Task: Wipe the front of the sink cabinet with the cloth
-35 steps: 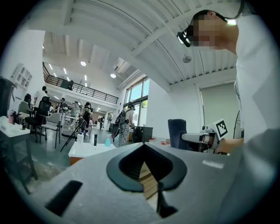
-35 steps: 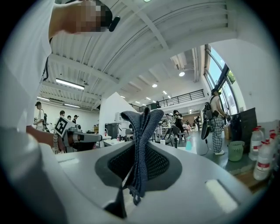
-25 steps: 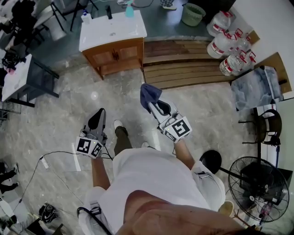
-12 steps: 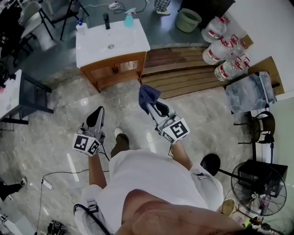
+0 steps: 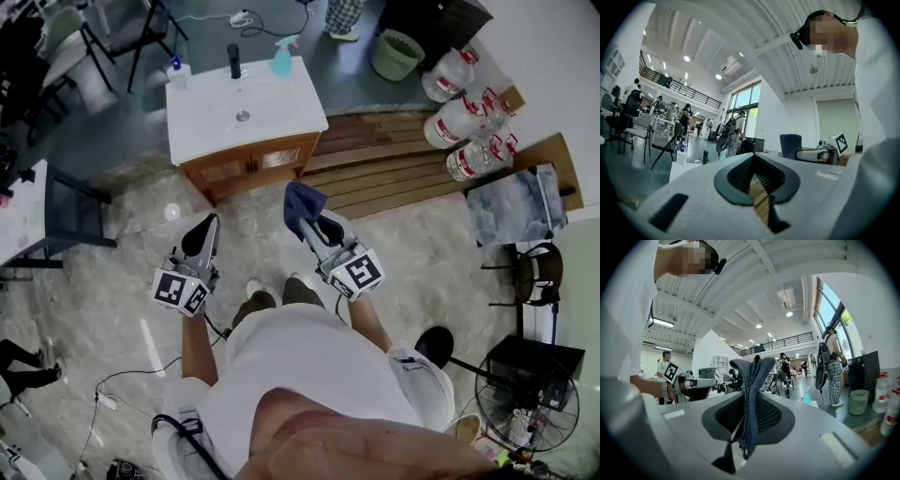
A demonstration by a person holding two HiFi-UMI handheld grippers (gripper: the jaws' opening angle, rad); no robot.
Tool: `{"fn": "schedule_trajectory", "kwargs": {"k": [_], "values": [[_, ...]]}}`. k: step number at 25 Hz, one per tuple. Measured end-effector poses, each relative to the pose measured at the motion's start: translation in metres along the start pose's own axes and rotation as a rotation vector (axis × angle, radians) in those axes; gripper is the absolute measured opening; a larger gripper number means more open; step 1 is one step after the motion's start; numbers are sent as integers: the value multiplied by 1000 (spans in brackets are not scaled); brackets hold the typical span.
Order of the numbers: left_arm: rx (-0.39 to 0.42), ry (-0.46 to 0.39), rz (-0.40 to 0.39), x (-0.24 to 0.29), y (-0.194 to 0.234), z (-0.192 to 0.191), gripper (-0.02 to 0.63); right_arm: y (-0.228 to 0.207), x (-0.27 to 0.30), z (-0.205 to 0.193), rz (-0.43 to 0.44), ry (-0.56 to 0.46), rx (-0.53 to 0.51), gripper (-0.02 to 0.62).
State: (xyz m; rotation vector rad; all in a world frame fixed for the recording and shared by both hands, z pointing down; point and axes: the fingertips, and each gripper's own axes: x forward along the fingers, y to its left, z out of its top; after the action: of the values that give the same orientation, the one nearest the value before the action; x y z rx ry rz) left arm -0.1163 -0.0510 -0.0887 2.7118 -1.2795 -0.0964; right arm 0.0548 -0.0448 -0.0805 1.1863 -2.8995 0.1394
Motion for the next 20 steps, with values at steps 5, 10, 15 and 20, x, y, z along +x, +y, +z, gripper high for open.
{"fn": "schedule_trajectory", "kwargs": {"k": [5,10,15,20], "values": [[21,31,54,19,9,-6,0,-32,25,10,34,-11,-14,57],[12,34,79,28,14,-7,0,-51,45,19,69,-33,-16,55],[1,39,101,23,27,-9,0,-44,61,13,96,-17,-5,57],[-6,44,88,28,45,-20,0,-31,82,-1,124,2,-13,55]]}}
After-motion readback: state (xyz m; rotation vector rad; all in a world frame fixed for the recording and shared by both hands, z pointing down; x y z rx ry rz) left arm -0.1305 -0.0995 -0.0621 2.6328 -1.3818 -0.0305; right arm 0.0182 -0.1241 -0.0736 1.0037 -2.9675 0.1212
